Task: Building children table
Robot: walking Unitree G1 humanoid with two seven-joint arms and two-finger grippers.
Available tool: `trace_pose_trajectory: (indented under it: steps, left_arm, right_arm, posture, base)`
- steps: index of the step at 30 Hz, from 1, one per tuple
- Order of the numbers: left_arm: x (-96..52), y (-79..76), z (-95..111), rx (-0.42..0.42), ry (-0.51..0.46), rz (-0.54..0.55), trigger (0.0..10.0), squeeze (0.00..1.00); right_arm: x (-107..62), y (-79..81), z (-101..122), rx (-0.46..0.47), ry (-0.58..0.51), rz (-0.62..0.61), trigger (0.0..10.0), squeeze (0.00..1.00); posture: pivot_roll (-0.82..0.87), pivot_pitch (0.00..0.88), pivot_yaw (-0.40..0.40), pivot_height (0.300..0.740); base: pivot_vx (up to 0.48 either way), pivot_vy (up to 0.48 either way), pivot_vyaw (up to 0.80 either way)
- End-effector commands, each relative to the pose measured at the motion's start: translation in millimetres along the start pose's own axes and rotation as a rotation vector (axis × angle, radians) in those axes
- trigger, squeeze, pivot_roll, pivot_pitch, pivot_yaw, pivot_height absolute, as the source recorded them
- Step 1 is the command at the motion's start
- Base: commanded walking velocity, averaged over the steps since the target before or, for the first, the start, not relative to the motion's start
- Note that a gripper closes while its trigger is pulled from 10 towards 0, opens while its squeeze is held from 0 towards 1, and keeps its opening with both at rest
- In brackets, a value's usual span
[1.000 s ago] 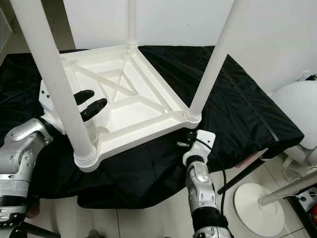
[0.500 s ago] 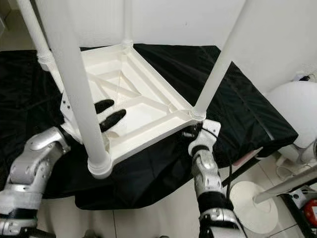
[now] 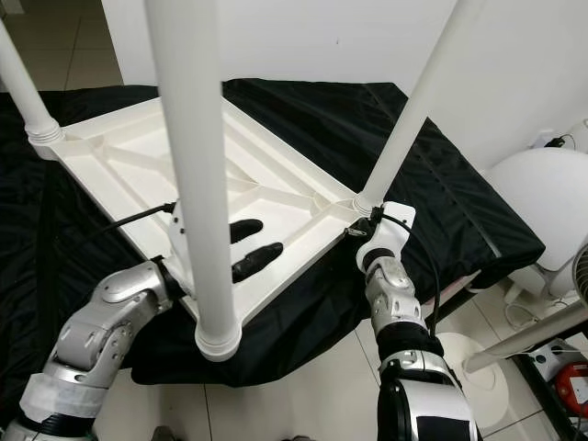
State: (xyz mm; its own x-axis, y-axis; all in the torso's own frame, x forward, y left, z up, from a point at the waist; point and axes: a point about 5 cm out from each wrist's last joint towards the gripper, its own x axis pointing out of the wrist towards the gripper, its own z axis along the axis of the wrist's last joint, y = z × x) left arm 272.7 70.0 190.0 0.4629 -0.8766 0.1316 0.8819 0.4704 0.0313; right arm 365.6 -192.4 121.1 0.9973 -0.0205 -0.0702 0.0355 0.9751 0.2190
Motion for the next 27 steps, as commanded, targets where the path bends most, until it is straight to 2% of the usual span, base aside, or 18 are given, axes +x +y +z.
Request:
trace_pose_trajectory:
  steps: [1, 5, 12, 16, 18, 19, 26, 27]
  left_arm:
    - [13.3, -9.4, 3, -0.003, -0.010, -0.047, 10.0, 0.00]
    - [18.9, -11.4, 4, -0.006, -0.016, -0.048, 10.0, 0.00]
    - [22.0, -10.2, 2, -0.004, -0.020, -0.028, 10.0, 0.00]
    - [22.6, 0.1, 1, 0.033, -0.006, 0.041, 10.0, 0.00]
    - [18.8, 10.7, 0, 0.081, 0.011, 0.099, 10.0, 0.00]
    - [12.6, 20.7, -2, 0.120, 0.053, 0.126, 10.0, 0.00]
    - [1.6, 36.0, -1, 0.171, 0.092, 0.154, 10.0, 0.00]
    - [-8.7, 47.0, 3, 0.184, 0.112, 0.158, 10.0, 0.00]
  right_arm:
    - [5.2, 10.3, 9, -0.034, -0.031, 0.090, 10.0, 0.00]
    - [8.9, 11.8, 15, -0.063, -0.051, 0.110, 10.0, 0.00]
    - [6.1, 10.0, 26, -0.087, -0.136, 0.115, 10.0, 0.00]
    - [-7.1, -1.0, 26, -0.082, -0.198, 0.101, 10.0, 0.00]
    - [-18.9, -12.2, 25, -0.073, -0.240, 0.061, 10.0, 0.00]
    - [-29.6, -21.4, 24, -0.065, -0.264, 0.023, 10.0, 0.00]
    - [-45.0, -31.5, 18, -0.049, -0.275, -0.015, 10.0, 0.00]
    - [-58.2, -37.1, 9, -0.034, -0.257, -0.032, 10.0, 0.00]
  posture:
    - [0.02, 0.054, -0.073, 0.740]
    - [0.01, 0.051, -0.066, 0.740]
    - [-0.01, 0.055, -0.055, 0.740]
    - [-0.02, 0.057, -0.033, 0.740]
    - [-0.03, 0.056, -0.024, 0.740]
    - [-0.03, 0.053, -0.023, 0.740]
    - [-0.03, 0.051, -0.003, 0.740]
    - [-0.03, 0.043, 0.013, 0.740]
  base:
    - [0.000, 0.000, 0.00]
    - [0.000, 0.000, 0.00]
    - [0.000, 0.000, 0.00]
    - [0.000, 0.000, 0.00]
    - [0.000, 0.000, 0.00]
    - [0.000, 0.000, 0.00]
    - [0.000, 0.000, 0.00]
    - [0.000, 0.000, 0.00]
